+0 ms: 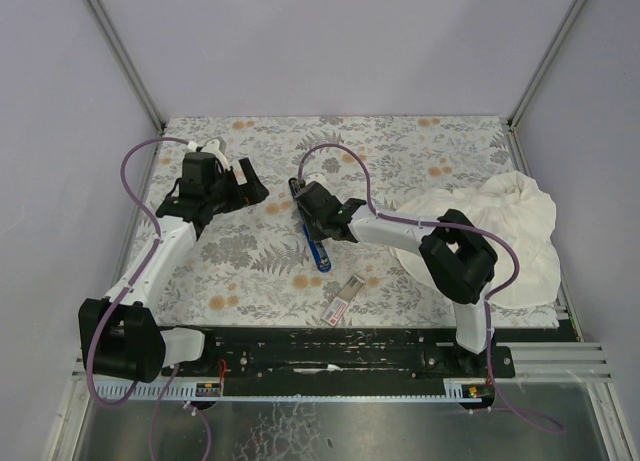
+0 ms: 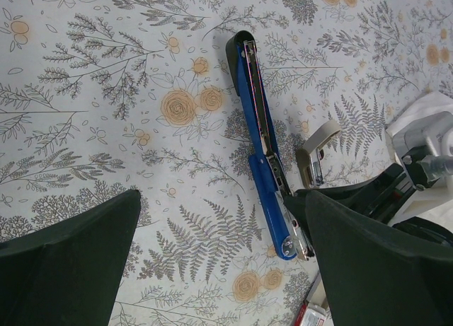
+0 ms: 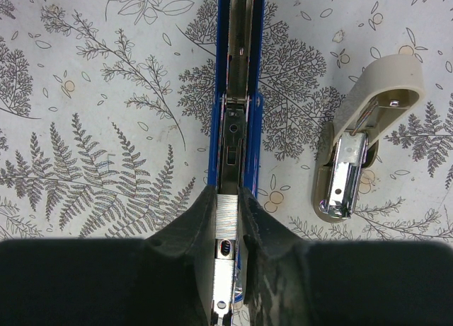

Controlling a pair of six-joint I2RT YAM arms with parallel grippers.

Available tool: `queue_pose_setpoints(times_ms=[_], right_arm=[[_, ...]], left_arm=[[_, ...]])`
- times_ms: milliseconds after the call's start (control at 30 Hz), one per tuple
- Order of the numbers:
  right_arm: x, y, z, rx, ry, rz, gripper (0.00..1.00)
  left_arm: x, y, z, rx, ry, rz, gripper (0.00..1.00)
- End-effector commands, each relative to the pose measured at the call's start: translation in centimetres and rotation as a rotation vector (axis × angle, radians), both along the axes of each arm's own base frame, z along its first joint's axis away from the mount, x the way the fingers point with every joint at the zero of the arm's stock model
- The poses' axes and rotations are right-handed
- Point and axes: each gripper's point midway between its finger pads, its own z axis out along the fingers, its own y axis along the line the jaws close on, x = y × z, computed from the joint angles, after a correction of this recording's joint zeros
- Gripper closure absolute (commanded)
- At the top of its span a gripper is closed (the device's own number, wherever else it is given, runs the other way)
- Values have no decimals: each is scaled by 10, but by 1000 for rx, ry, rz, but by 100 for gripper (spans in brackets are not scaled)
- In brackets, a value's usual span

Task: Load the staples into the stapler

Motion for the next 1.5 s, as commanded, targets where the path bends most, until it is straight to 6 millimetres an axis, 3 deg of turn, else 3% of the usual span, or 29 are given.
queue_pose_setpoints(times_ms=[0, 133, 233, 333, 500, 633, 767, 833, 967, 1133, 1300, 1467], right_arm=[[6, 3, 9, 13, -17, 8, 57], [7, 10, 34, 53, -37, 26, 42], [5, 8, 57, 71, -53, 39, 39], [-8, -7, 74, 99, -42, 27, 39], [-43, -70, 68, 130, 27, -68, 38], [-76, -123, 39, 120, 100, -151, 41], [-97, -147, 30, 160, 118, -217, 43], [-102, -156, 25, 170, 124, -236, 44], [-103, -175, 14, 173, 150, -290, 47], [-103, -190, 5, 205, 176, -338, 50], [-107, -194, 7, 238, 166, -354, 51], [-110, -191, 11, 269, 161, -340, 53]], left_arm=[[8, 0, 5, -22, -38, 2, 0], [8, 2, 5, -23, -38, 6, 0], [9, 2, 4, -26, -37, 7, 0], [8, 0, 3, -34, -35, -6, 1], [4, -17, 7, -91, -64, -78, 6], [-1, -33, 3, -99, -54, -132, 10], [-17, -66, 1, -14, -69, -211, 13], [-33, -92, -3, 8, -62, -269, 15], [-78, -154, -23, -44, -21, -377, 21], [-124, -216, -51, -59, 82, -461, 36], [-142, -241, -80, -28, 150, -466, 46], [-149, -248, -102, 22, 191, -461, 50]])
